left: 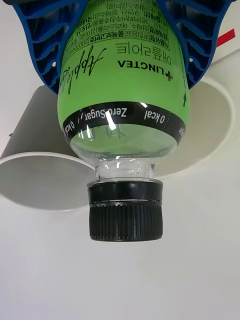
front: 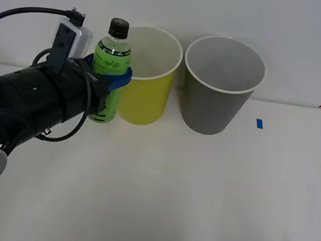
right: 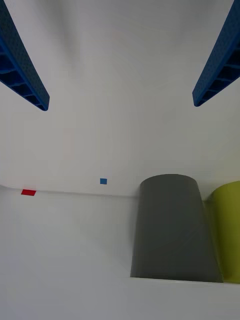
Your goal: Put cans in the gray bin and PET bottles in the light green bin.
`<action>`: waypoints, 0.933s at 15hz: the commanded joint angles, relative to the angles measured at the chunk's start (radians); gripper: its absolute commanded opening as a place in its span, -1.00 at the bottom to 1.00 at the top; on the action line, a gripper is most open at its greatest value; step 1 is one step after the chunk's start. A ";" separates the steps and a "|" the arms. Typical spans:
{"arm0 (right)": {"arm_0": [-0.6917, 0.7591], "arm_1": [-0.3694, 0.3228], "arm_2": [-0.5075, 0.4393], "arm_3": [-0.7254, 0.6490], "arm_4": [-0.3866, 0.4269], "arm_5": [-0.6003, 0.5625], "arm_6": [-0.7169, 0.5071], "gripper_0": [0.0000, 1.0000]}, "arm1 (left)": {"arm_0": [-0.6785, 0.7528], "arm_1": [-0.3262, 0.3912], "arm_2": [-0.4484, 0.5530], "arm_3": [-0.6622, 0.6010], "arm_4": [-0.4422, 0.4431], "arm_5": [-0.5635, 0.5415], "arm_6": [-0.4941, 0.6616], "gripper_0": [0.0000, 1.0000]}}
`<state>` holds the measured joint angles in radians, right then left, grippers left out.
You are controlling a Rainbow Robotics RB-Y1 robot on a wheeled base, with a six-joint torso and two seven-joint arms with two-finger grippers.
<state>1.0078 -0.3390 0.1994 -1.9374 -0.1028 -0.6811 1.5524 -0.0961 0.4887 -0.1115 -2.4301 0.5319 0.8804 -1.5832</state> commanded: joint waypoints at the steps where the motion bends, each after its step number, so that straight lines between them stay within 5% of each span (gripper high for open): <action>1: 0.000 0.000 0.000 0.000 0.000 0.000 0.000 1.00 | -0.045 -0.001 0.082 -0.053 0.059 0.092 0.034 -0.99; 7: 0.000 0.000 0.000 0.000 0.000 0.000 0.000 1.00 | -0.241 -0.004 0.130 -0.017 0.025 0.170 0.091 -0.99; 14: 0.000 0.000 0.000 0.000 0.000 0.000 0.000 1.00 | -0.470 -0.058 0.056 0.246 -0.030 0.106 0.108 -0.99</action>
<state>1.0078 -0.3390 0.1994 -1.9374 -0.1028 -0.6811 1.5524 -0.5446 0.4531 -0.0440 -2.2203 0.5127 1.0104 -1.4743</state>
